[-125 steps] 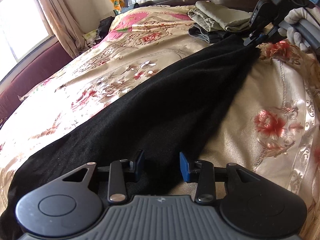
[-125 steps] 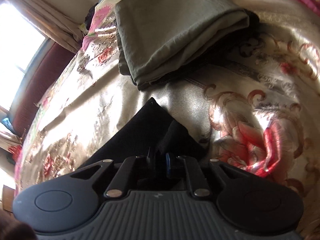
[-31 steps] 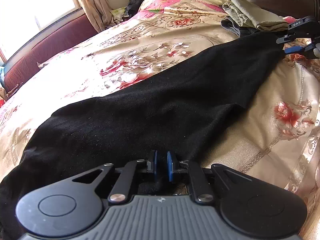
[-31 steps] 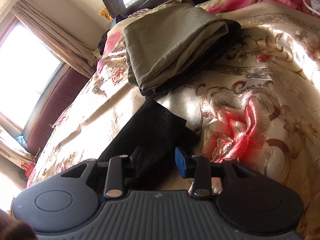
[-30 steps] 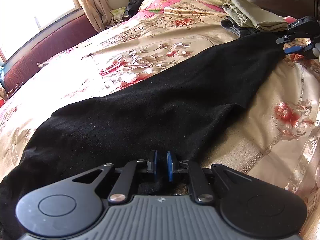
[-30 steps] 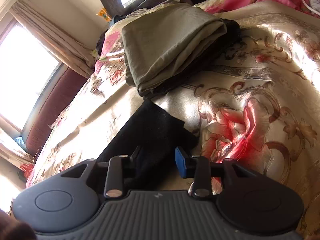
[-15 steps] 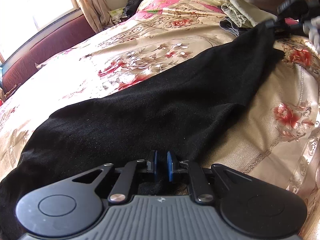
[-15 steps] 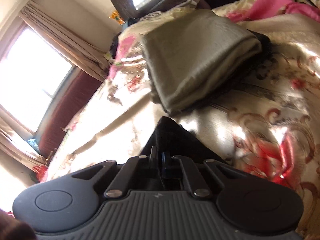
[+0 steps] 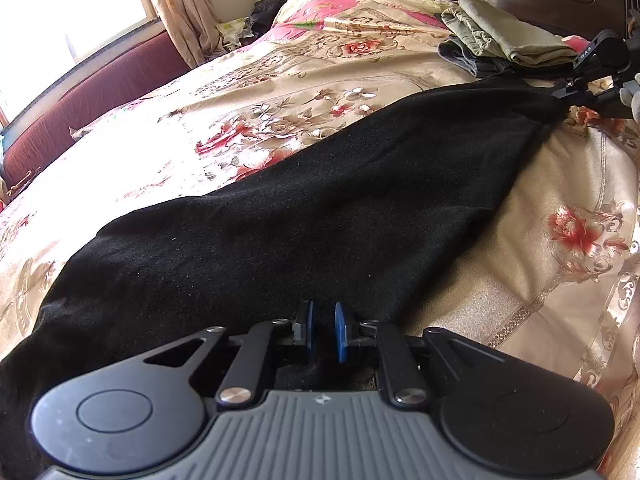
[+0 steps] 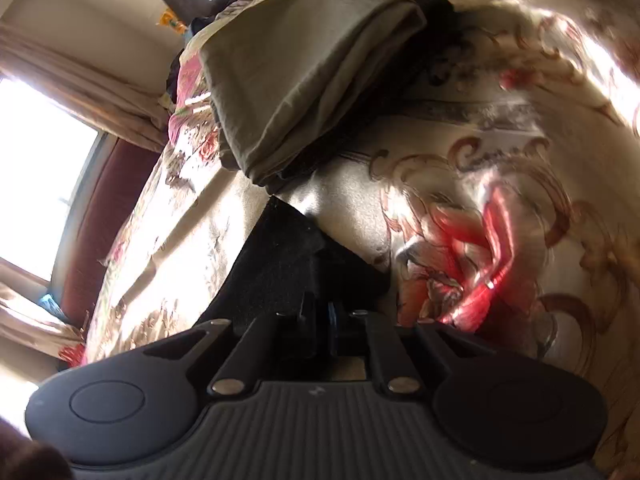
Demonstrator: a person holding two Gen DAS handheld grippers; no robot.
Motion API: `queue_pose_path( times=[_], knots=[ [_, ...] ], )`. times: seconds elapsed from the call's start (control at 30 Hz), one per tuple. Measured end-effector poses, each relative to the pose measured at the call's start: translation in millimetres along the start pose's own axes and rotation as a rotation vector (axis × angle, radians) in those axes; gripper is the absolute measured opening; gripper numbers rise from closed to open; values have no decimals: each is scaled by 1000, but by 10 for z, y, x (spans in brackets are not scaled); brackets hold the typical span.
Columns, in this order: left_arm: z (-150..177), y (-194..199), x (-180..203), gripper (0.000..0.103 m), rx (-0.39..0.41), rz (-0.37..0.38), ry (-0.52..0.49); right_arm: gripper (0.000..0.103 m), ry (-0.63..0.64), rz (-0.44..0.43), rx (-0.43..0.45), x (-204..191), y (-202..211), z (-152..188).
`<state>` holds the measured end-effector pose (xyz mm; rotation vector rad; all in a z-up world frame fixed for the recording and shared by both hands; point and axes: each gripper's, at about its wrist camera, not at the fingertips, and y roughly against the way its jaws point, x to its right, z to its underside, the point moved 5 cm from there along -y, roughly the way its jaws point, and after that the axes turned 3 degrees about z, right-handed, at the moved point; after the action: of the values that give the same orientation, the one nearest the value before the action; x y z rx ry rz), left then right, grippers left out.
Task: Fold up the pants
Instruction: 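Hold the pants with both grippers and pull them taut along the bed, then lift the pants end with the right gripper and fold it toward the left gripper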
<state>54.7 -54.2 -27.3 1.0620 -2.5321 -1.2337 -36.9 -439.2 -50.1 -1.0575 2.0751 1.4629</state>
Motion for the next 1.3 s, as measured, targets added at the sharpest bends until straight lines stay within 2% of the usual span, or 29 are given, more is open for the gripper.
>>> queue_pose_path(
  times=[0.07, 0.17, 0.3, 0.47, 0.53, 0.57, 0.63, 0.67, 0.73, 0.77, 0.83, 0.9, 0.93, 0.97, 1.03, 1.1, 1.3],
  knots=[
    [1, -4, 3, 29, -1, -1, -5, 16, 25, -10, -5, -8, 33, 11],
    [-7, -10, 3, 29, -3, -5, -13, 30, 30, -26, -25, -18, 127, 105],
    [-10, -17, 6, 29, -3, -5, -12, 40, 5, -43, -69, -13, 84, 231],
    [-7, -15, 16, 29, -3, -9, -14, 43, 33, -8, -70, -102, -143, 204],
    [-6, -14, 15, 29, -2, -9, -12, 45, 28, -27, -46, -133, -205, 199],
    [-8, -13, 13, 29, -2, -8, -9, 44, 15, -33, -36, -135, -212, 203],
    [-13, 2, 7, 29, 1, -7, -6, 15, -14, -85, -37, -167, -191, 214],
    [-22, 19, 2, 29, 6, -4, -4, 9, -32, -124, -29, -209, -151, 228],
    [-43, 61, -20, 29, 24, 13, 21, 9, -29, -161, 6, -233, -56, 246],
    [-51, 61, -35, 29, 30, 25, 43, 12, -37, -171, 12, -221, -57, 257],
    [-75, 8, -33, 29, 34, 41, 78, 14, -51, -162, -32, -180, -182, 299],
    [-79, -85, 26, 29, 34, 40, 84, 29, -41, -157, -82, -181, -330, 355],
    [-66, -135, 67, 28, 26, 34, 89, 31, -40, -159, -75, -198, -377, 375],
    [-60, -159, 113, 28, 28, 20, 86, 30, -42, -155, -62, -211, -400, 385],
    [-70, -157, 191, 28, 33, 3, 49, 11, -65, -156, -67, -203, -412, 358],
    [-91, -141, 234, 28, 25, 5, 26, 6, -115, -188, -66, -107, -351, 279],
    [-155, -86, 444, 28, 30, 79, 18, 5, -116, -132, 22, 200, 42, 48]
  ],
)
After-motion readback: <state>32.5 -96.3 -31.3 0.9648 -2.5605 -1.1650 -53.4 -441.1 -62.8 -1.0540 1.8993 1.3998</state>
